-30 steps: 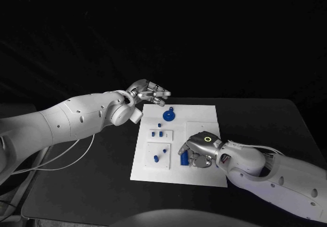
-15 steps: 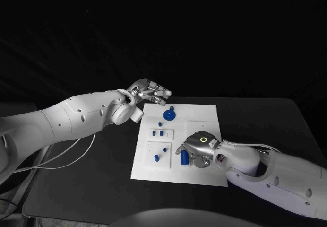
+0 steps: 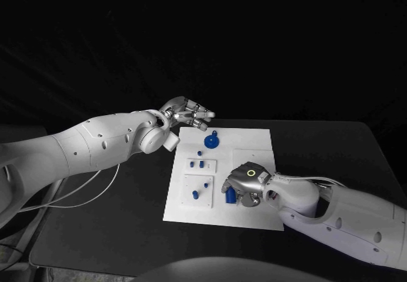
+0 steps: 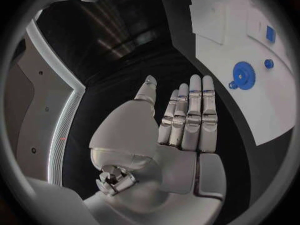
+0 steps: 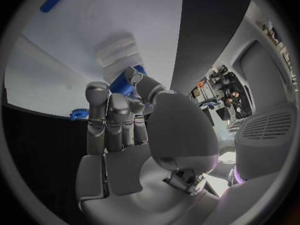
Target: Assemble the parts on the task board
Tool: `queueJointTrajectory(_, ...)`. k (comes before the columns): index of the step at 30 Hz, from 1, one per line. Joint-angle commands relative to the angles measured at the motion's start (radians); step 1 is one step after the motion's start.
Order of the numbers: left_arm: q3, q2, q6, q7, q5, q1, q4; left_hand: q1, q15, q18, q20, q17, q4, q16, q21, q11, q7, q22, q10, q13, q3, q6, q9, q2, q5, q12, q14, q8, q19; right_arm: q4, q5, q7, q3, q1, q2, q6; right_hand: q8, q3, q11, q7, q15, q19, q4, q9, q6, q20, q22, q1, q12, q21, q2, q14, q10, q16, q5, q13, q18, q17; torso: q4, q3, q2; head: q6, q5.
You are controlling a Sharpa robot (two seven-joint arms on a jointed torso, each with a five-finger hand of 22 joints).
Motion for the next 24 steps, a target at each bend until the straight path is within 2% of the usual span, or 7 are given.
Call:
queueJointTrajectory(1,0.0,0.003,0.021,0.001,-0.002,0.0,0.002,-0.003,0.001,0.0,0.007,0.001,0.004,-0.002,0.006,0.001,-0.001,-0.002,-0.007,0.001,0.001,-0.006,0.001,0.005,-0.006,-0.004,-0.004,0.001,-0.003,-0.012,-0.029,0.006,-0.003,0.0,0.006,0.014,0.002,0.013,0.004,0.003,0.005,-0.009,0.0,0.001,0.016,0.0,0.069,-0.007,0.006,0.005,0.005,-0.006,-0.008,0.005,-0.006,-0.005,-0.013,0.001,-0.0003,0.0004,0.0,-0.001,0.002)
queueJointTrajectory(5,0.0,0.002,0.021,0.0,-0.002,0.0,0.002,-0.003,0.001,0.0,0.007,0.001,0.004,-0.002,0.006,0.001,-0.001,-0.002,-0.007,0.001,0.001,-0.006,0.001,0.005,-0.006,-0.004,-0.004,0.001,-0.003,-0.023,-0.032,0.007,-0.007,0.0,0.011,0.015,0.001,0.019,0.004,0.004,0.005,-0.011,0.001,0.001,0.018,0.0,0.069,-0.009,0.011,0.009,0.005,-0.007,-0.011,0.006,-0.007,-0.009,-0.013,0.001,-0.0002,-0.0006,0.0,-0.003,0.002)
queueJointTrajectory(18,0.0,0.003,0.024,-0.005,-0.003,0.0,0.003,-0.002,0.002,0.0,0.008,0.001,0.007,-0.003,0.006,0.001,-0.001,-0.003,-0.008,0.001,0.0,-0.008,0.001,0.005,-0.007,-0.004,-0.006,0.001,-0.004,-0.053,-0.037,0.009,-0.017,0.0,0.028,0.017,0.002,0.021,0.003,0.003,0.006,-0.013,0.0,0.001,0.017,0.001,0.068,-0.009,0.013,0.008,0.005,-0.007,-0.013,0.006,-0.008,-0.014,-0.013,0.001,-0.0009,-0.0007,-0.001,-0.006,0.005)
queueJointTrajectory(22,0.0,0.004,0.024,-0.006,-0.003,0.001,0.003,-0.002,0.002,0.0,0.008,0.001,0.007,-0.003,0.006,0.001,-0.001,-0.003,-0.008,0.001,0.0,-0.008,0.001,0.005,-0.007,-0.004,-0.006,0.001,-0.004,-0.056,-0.037,0.013,-0.019,0.0,0.029,0.003,0.003,0.024,0.004,0.007,0.006,-0.014,0.001,0.002,0.026,0.0,0.068,-0.01,0.015,0.008,0.006,-0.008,-0.014,0.005,-0.008,-0.015,-0.013,0.001,-0.0012,-0.0006,0.0,-0.007,0.005)
queueJointTrajectory(24,0.0,0.004,0.024,-0.006,-0.004,0.001,0.003,-0.002,0.002,0.0,0.008,0.001,0.007,-0.002,0.005,0.002,-0.001,-0.003,-0.009,0.001,0.0,-0.008,0.001,0.005,-0.007,-0.004,-0.007,0.001,-0.005,-0.056,-0.037,0.017,-0.019,0.0,0.029,-0.01,0.007,0.028,0.007,0.015,0.006,-0.014,0.002,0.005,0.048,0.0,0.069,-0.014,0.014,0.01,0.009,-0.008,-0.016,0.006,-0.007,-0.018,-0.013,0.001,-0.0015,-0.0003,0.0,-0.007,0.005)
